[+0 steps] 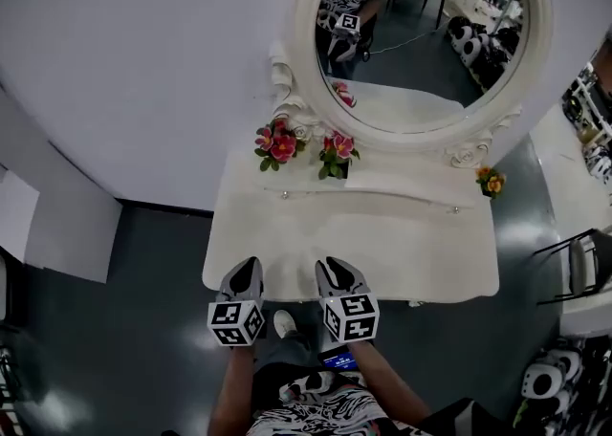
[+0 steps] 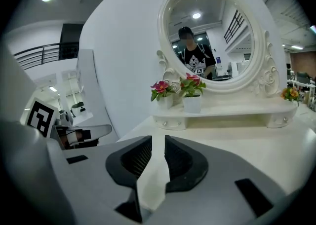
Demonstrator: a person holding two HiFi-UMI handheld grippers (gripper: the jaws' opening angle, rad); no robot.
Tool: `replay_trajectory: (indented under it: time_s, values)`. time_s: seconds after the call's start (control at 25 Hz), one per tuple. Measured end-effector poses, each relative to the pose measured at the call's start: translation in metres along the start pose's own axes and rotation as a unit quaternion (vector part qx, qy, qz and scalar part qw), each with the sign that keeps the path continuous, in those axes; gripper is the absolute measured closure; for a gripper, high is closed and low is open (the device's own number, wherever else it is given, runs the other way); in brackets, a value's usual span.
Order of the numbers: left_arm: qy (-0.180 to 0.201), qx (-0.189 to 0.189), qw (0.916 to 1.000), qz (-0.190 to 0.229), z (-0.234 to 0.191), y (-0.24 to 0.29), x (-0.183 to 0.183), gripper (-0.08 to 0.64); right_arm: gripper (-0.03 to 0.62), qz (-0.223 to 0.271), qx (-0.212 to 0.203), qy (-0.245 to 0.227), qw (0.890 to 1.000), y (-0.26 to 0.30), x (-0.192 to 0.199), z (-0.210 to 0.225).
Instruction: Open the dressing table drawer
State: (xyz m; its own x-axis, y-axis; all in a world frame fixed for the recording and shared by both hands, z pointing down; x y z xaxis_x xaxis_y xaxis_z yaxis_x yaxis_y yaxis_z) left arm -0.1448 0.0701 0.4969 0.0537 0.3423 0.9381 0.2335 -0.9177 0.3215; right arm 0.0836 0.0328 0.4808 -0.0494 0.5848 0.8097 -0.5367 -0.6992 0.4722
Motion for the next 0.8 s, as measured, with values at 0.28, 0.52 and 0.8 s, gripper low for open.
replay_trajectory:
  time_s: [0.28,0.52,0.8]
  values:
    - [0.002,0.037,0.9990,-0.023,-0.054,0.075,-0.012,0.558,0.474,-0.020,0.032,0.002,0.999,0.094,-0.026,0.000]
    - [-0.008,0.042,0.9986,-0.030,-0.075,0.106,-0.017,0.558,0.449,-0.034,0.041,0.006,0.999,0.133,-0.036,-0.003]
    - [-0.020,0.045,0.9979,-0.042,-0.080,0.126,-0.011,0.558,0.426,-0.058,0.039,0.007,0.998,0.160,-0.031,-0.003]
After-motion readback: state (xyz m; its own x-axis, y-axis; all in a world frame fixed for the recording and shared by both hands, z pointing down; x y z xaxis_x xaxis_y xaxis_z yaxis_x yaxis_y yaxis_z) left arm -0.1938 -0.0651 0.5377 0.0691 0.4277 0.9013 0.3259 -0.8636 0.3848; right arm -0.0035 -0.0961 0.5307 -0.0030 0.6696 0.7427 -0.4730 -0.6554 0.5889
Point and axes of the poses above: the fingertips, and each gripper's own axes: y forward along the fingers, z to its right, x out of its underside, the point moved 10 cm from there along -y, backward along the fingers, and after that the axes turned 10 degrees about y, right-handed, at the moved point
